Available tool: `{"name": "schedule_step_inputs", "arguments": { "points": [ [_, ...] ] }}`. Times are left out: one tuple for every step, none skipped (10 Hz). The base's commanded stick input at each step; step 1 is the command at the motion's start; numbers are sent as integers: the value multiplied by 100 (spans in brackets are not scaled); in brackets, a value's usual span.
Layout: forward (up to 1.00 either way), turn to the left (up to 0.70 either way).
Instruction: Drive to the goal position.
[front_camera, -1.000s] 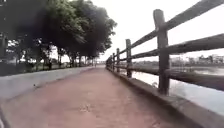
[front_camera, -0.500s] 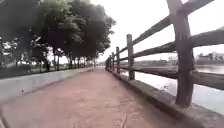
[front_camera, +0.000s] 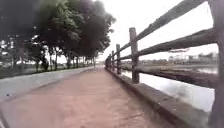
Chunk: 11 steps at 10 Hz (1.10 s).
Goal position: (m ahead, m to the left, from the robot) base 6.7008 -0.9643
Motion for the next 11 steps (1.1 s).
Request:
{"name": "schedule_step_inputs", "arguments": {
  "points": [
    [100,0],
    [100,0],
    [100,40],
    [100,39],
    [100,34],
    [100,12],
    [100,0],
    [100,0],
    [100,0],
    [100,0],
    [100,0]
  ]
}}
